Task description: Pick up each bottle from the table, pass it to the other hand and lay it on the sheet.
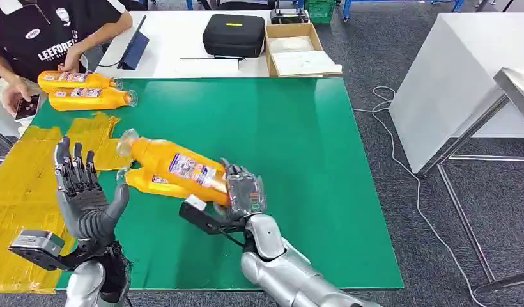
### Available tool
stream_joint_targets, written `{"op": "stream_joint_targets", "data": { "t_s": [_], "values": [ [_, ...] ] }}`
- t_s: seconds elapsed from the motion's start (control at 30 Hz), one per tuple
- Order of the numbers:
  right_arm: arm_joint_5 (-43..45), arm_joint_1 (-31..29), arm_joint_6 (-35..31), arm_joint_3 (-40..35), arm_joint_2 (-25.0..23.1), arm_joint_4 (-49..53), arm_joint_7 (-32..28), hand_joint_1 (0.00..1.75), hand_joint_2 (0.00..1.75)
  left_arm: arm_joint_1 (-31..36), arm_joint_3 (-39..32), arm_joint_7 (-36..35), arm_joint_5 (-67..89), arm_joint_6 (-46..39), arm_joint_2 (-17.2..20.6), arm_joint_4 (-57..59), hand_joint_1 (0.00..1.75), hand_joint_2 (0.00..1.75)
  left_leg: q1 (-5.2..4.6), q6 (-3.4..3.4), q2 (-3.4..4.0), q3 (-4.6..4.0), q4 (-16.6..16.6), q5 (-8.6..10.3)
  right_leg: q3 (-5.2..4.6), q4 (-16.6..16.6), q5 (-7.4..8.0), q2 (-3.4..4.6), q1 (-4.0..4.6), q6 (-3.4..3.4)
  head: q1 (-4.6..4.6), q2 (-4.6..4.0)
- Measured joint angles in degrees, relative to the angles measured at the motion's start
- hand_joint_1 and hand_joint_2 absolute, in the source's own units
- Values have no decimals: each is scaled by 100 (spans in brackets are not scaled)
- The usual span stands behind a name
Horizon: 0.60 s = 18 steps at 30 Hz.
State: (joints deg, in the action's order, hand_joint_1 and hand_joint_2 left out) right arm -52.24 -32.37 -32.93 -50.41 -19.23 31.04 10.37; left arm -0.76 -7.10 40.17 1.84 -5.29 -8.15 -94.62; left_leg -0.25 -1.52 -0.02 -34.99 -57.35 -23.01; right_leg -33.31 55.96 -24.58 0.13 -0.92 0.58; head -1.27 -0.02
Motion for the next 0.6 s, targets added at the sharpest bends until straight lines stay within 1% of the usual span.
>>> {"op": "stream_joint_targets", "data": {
  "t_s": [0.1,0.17,0.27,0.4,0.47,0.6],
  "values": [
    [48,246,-280,959,68,469,-402,175,175,8,-4,-2,31,-4,0,-2,0,175,-1,0,-3,-4,-1,0,-4,0,0,-2,0,0,0,0],
    [65,328,-335,1409,103,682,-523,175,175,22,-4,-2,37,-4,0,-2,0,175,-2,0,-4,-4,-1,0,-4,0,0,-2,0,0,0,0],
    [68,451,-337,1873,146,928,-563,175,175,47,-4,-2,52,-4,0,-2,0,175,-2,0,-1,-4,-1,0,-5,0,1,1,-1,0,0,0],
    [96,559,-405,2176,153,1112,-655,175,175,82,-4,-7,55,26,-2,0,0,175,1,0,-1,-5,-2,0,-13,-1,1,1,-1,0,0,0],
    [103,683,-455,2402,153,1287,-983,175,175,124,4,-48,55,110,-2,13,0,175,1,0,0,-9,-2,0,-19,-1,1,1,1,0,-2,0],
    [234,946,-468,3318,72,1694,-2168,175,175,360,138,-287,-88,460,0,247,0,175,1,0,-10,-20,-1,0,-22,0,1,-7,1,0,0,0]
  ]
}}
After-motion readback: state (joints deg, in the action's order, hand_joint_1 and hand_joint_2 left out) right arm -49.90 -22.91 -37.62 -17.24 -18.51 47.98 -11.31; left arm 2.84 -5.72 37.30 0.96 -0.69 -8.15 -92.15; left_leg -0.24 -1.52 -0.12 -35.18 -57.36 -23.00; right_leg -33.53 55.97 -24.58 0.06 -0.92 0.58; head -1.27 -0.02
